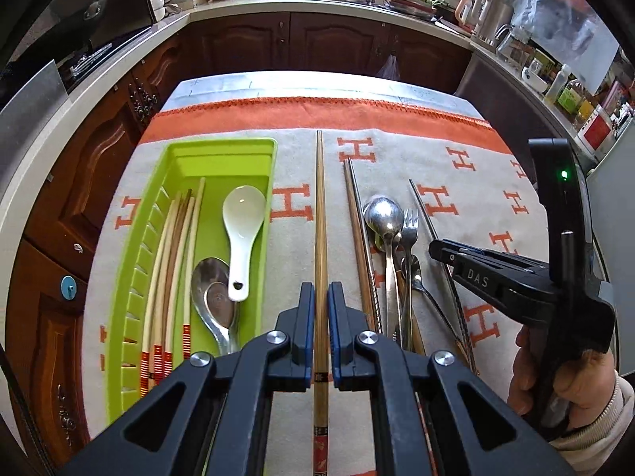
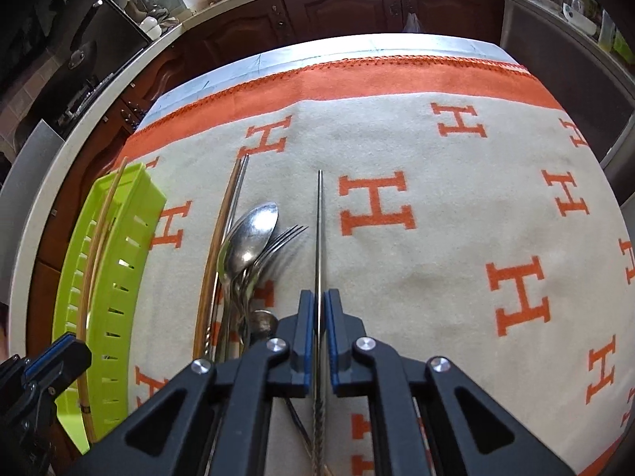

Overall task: Organize utensils
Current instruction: 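Lower both held chopsticks into the green tray and open both tools, then move both open tools back over the remaining spoons and chopsticks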

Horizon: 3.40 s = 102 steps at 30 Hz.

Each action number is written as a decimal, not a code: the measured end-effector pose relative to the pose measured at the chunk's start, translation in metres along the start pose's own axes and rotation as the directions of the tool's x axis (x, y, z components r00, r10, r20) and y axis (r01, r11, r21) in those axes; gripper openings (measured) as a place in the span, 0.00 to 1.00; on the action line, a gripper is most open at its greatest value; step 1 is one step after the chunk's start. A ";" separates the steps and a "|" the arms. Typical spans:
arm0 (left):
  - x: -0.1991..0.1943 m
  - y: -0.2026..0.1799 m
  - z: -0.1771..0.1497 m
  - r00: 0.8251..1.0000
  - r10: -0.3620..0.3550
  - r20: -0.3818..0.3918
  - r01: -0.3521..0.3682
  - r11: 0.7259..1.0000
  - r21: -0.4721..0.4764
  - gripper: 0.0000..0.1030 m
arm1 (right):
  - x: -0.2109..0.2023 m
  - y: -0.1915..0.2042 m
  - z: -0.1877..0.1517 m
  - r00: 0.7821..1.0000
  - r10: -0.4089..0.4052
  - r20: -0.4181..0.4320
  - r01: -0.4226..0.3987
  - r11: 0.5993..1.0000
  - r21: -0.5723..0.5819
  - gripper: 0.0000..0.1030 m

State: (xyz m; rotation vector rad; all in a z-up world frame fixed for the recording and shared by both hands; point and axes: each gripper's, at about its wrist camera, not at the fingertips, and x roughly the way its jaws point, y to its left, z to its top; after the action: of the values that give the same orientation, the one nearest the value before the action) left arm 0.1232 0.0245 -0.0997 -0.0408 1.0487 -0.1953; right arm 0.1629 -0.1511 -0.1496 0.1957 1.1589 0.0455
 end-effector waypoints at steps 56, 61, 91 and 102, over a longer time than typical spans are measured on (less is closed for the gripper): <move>-0.043 0.117 -0.021 0.992 0.094 0.080 -0.085 0.990 -0.109 0.55 | -0.044 0.161 -0.016 0.971 0.226 -0.076 -0.233 0.967 -0.104 0.07; -0.046 0.106 -0.021 0.993 0.086 0.084 -0.077 0.992 -0.096 0.62 | -0.058 0.143 -0.022 0.979 0.199 -0.038 -0.203 0.972 -0.121 0.13; 0.033 -0.037 -0.005 0.996 -0.027 -0.087 0.036 0.995 0.093 0.31 | -0.054 -0.019 -0.030 0.992 0.122 0.032 -0.121 0.992 -0.037 0.19; 0.073 -0.038 0.006 0.987 -0.006 -0.163 0.015 0.998 0.057 0.15 | -0.029 -0.025 -0.035 0.984 0.179 -0.019 -0.180 0.982 -0.064 0.19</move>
State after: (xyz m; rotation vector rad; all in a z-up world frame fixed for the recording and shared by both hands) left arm 0.1585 -0.0265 -0.1546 0.0223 1.2057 -0.2413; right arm 0.1176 -0.1746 -0.1413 0.2422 1.1484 0.2444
